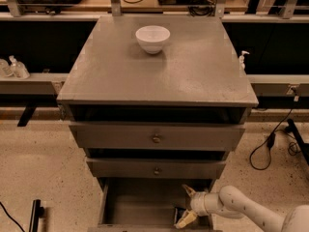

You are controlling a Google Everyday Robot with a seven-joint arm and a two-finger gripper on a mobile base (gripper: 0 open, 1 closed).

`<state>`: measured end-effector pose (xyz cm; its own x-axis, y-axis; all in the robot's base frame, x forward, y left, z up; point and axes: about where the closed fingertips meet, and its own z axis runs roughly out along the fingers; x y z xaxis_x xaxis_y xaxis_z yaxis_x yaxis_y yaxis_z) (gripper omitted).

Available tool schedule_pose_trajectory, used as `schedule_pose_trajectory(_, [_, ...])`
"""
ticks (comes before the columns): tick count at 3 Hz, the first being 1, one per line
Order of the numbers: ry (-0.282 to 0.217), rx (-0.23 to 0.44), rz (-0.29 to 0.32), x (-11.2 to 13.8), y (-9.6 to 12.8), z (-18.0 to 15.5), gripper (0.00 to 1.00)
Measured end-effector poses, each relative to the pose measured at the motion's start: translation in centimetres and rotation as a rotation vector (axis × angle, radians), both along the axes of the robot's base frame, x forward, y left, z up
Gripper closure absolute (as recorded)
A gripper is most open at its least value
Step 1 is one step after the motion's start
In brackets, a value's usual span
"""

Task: Place rxbar blueberry into bottom drawer

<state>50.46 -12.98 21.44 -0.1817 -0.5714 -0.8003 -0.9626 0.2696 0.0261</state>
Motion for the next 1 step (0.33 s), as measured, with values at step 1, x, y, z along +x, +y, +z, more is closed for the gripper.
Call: schedule_pose_trajectory(1, [0.0, 0.0, 0.0, 0.0, 0.0, 0.0, 0.0])
